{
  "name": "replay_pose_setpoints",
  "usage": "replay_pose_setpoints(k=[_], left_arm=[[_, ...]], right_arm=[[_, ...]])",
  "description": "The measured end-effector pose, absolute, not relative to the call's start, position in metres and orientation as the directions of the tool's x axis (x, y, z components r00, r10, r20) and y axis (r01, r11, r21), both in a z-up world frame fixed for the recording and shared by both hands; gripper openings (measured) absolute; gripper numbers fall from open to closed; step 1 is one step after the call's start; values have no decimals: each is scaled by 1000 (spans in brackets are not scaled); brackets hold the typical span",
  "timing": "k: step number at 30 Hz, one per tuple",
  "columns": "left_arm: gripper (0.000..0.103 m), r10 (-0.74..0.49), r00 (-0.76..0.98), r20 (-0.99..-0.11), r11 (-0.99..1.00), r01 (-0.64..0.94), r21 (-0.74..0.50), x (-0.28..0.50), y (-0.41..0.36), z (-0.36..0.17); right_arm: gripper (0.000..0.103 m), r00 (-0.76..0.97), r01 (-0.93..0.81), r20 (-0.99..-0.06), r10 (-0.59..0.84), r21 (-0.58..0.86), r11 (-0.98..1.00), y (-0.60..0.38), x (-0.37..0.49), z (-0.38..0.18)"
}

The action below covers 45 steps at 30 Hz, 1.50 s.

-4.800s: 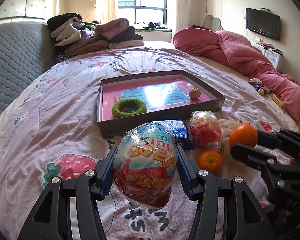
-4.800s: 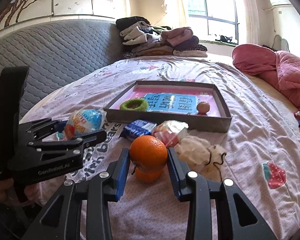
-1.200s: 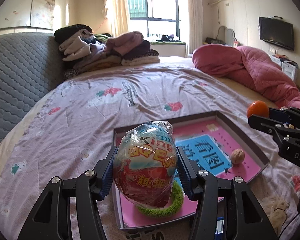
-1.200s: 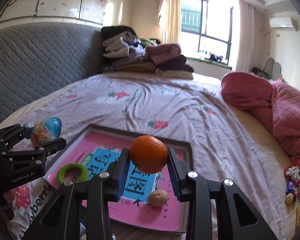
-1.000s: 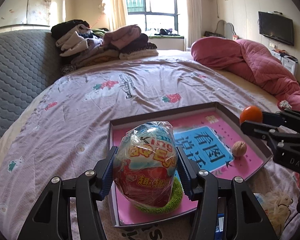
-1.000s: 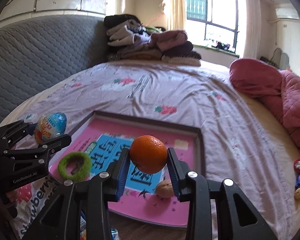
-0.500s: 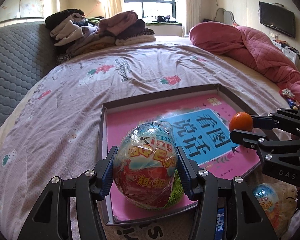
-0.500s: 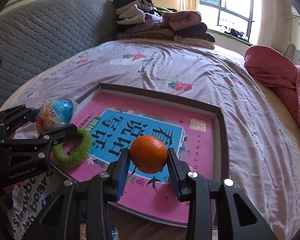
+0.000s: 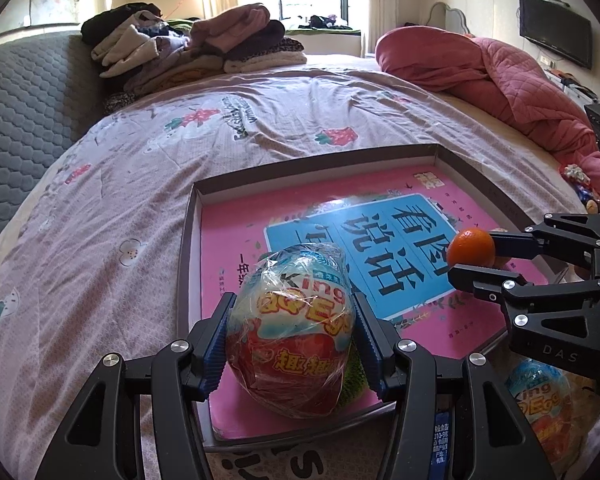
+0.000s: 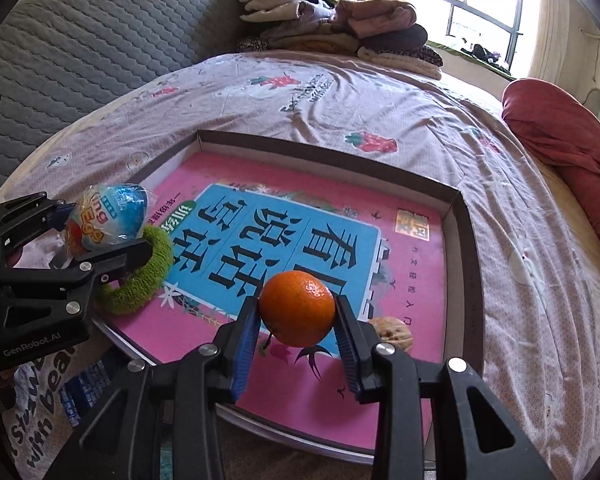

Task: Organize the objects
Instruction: 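Lower Kinder egg into tray with left tool while right tool lowers orange onto book, then open left tool releasing Kinder egg while right tool opens releasing orange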

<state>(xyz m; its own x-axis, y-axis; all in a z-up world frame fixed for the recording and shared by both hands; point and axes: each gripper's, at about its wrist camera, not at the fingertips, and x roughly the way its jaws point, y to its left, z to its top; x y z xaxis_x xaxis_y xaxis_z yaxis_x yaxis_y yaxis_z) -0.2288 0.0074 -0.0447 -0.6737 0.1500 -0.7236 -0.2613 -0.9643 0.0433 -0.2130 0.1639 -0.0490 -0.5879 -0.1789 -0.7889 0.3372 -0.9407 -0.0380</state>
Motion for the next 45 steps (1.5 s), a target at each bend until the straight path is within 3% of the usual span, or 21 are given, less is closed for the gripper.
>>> replay_pose_setpoints(k=[22,33,39,45], left_arm=[[58,151,-643,-751,-962,-271,38,-231,7,-53],[68,158,-630,-761,-967,-256,12,-235,2,-53],[70,160,-624,-765,-967,-255,7,-236,2,-53],[71,165,-618,-769,-967,-256,-2,-236,0,-53]], right_arm=[[38,-568,338,-807,-159,-53,-940,162,-213,-54],[39,-567,331,-811,-142,-66,-941,161,-214,-55],[46,-568,326,-812,-135,-72,-942,161,-215,-54],[46,-572,322,-810,-133,-72,-944,163,-215,-51]])
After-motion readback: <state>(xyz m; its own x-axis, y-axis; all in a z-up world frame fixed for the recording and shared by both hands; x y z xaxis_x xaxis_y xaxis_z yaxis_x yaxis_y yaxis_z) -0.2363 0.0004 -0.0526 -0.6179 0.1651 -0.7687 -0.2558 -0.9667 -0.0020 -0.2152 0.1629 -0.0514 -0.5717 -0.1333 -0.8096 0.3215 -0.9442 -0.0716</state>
